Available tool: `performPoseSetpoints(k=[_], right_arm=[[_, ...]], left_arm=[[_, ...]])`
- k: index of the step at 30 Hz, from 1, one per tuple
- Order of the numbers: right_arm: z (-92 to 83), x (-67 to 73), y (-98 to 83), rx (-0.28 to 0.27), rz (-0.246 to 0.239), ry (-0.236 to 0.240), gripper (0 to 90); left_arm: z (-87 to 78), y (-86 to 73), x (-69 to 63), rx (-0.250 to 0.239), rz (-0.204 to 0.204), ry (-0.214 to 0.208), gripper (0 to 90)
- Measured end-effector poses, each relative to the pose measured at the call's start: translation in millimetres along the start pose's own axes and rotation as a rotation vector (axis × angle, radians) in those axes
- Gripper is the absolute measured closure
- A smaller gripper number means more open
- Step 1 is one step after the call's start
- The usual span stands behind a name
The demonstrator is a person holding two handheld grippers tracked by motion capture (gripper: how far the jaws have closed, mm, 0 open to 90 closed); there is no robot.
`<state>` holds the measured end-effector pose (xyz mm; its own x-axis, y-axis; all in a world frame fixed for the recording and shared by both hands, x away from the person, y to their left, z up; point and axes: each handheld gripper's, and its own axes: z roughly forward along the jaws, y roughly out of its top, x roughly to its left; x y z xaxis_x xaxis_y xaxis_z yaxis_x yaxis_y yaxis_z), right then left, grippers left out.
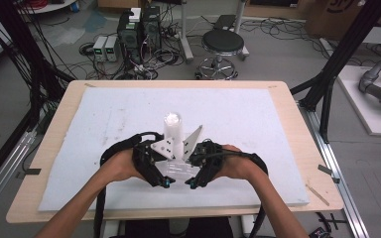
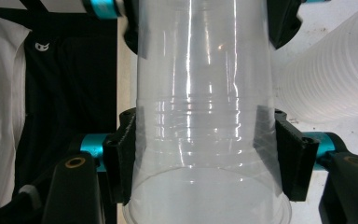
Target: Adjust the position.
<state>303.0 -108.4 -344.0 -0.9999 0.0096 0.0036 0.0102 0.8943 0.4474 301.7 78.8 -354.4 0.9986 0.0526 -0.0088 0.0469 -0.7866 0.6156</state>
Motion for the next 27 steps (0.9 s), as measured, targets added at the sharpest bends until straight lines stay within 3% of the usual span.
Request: performPoseSetpoints(k=[2,10,12,14,18,21,27], right_arm=[[-0.4,-0.8,-0.3,0.003,0.002,-0.010,35.4],[-0.4,-2.3,-0.6,0.001,0.000,-0.006,34.8],[0.7,-2.2,-0.3,-0.001,-0.001,-0.010,27.4],[2.2,-2.9,0.1,-0.018,0.020,-0.017,12.2],[0.4,-3.9,-0.8,-0.042,0.015,-0.007,12.2],[-2.1,-4.3,-2.7,-0.078,0.006,-0.012,12.2],[-14.1,-3.7,-9.8,-0.210,0.016,-0.036,12.2]], left_arm=[[0.5,-0.4,-0.2,-0.016,0.007,-0.007,40.7],[0.0,-0.7,-0.3,-0.011,0.003,-0.004,41.8],[-0.1,-1.0,-0.6,-0.011,0.001,-0.001,41.8],[-0.1,-1.1,-0.9,-0.010,0.009,-0.007,41.9],[0.7,-1.3,-1.7,-0.009,0.009,-0.009,41.9],[1.1,-4.6,-0.4,-0.020,-0.001,-0.001,41.9],[6.9,-24.0,1.2,-0.114,-0.044,0.001,41.8]])
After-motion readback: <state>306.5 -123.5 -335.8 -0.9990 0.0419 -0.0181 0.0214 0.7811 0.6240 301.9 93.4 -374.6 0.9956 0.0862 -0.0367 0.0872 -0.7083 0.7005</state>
